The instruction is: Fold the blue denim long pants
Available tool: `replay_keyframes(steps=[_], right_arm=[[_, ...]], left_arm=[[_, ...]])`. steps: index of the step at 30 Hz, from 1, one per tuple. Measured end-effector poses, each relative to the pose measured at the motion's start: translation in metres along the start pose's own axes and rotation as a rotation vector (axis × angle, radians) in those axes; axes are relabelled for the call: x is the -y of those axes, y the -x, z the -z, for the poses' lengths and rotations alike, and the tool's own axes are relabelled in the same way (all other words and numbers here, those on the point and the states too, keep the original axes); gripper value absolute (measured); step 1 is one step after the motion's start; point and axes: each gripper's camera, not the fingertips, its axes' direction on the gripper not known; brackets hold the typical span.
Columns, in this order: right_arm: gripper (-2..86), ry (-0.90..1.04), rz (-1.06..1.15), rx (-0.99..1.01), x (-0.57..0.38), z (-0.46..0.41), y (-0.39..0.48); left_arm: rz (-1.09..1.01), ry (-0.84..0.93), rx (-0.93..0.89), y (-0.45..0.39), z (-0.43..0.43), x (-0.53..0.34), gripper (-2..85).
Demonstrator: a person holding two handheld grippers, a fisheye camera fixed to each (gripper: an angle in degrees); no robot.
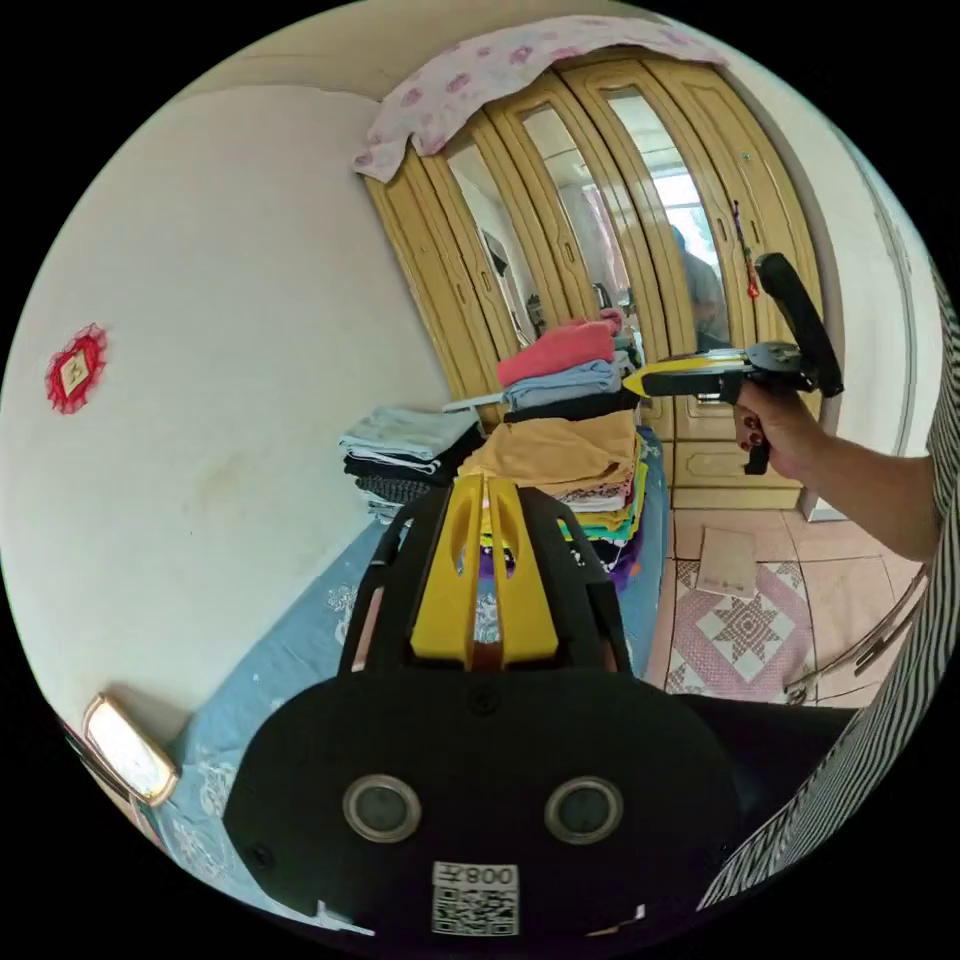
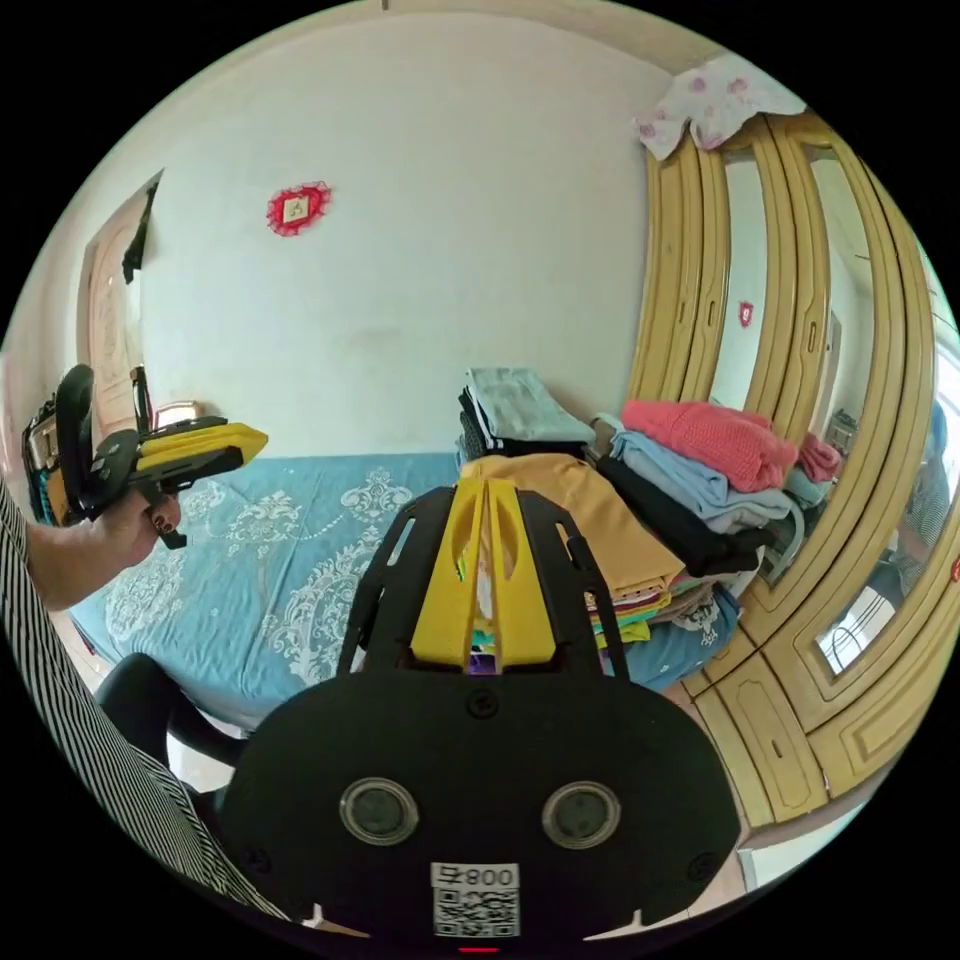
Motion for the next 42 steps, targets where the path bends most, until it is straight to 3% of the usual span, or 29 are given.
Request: replay_keyframes(steps=[8,18,26,42], right_arm=[[0.1,-0.138,0.069,0.074,0.064,0.096,0.042],[0.9,-0.373,0.215,0.063,0.127,0.215,0.1],[2.7,-0.398,0.246,0.117,0.166,0.25,0.132],[3.5,-0.268,0.184,0.341,0.21,0.191,0.162]], left_arm=[[-0.059,-0.231,0.057,-0.035,0.149,-0.048,10.9],[-0.025,-0.403,0.035,-0.049,0.274,-0.111,12.0],[-0.016,-0.504,0.048,-0.055,0.354,-0.161,12.9],[0.146,-0.348,-0.001,-0.042,0.368,-0.253,9.8]])
